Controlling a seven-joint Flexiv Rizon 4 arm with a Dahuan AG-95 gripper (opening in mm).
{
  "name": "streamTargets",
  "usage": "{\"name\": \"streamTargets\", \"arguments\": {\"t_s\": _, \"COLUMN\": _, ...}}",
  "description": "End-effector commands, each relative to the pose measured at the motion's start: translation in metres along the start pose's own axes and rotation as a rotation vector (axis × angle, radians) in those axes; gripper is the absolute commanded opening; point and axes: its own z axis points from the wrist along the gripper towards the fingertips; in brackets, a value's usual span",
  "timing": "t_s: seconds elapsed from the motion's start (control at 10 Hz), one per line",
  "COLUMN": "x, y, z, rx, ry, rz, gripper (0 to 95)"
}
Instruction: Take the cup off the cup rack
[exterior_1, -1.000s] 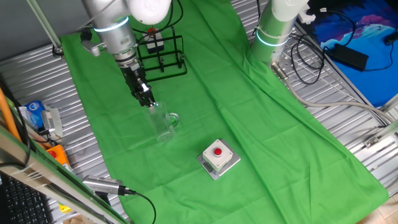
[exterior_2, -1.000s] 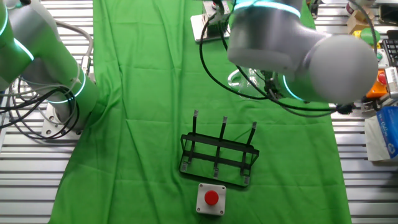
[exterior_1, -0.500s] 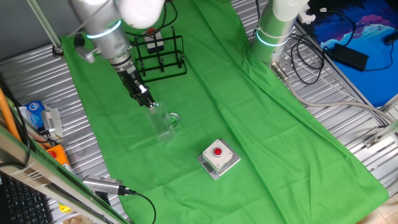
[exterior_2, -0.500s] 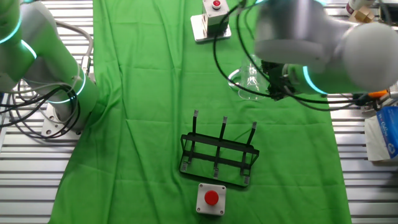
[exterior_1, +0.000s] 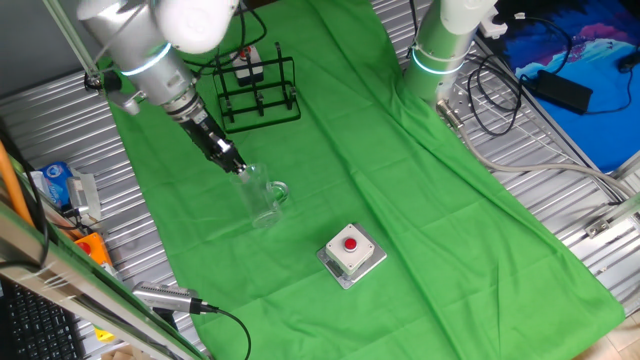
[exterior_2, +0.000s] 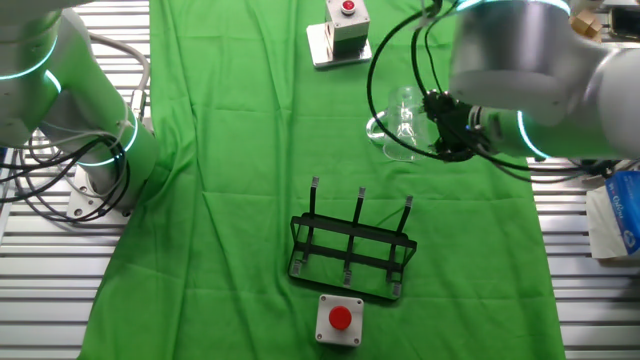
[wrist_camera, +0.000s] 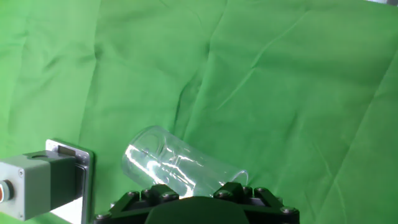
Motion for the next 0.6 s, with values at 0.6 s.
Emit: {"name": "streamTargets", "arguments": {"t_s": 0.6, "x": 0.0015, "y": -0.0002, "z": 0.0008, "rx": -0.072, "ry": -0.094, "rz": 0.118, "gripper": 57.0}}
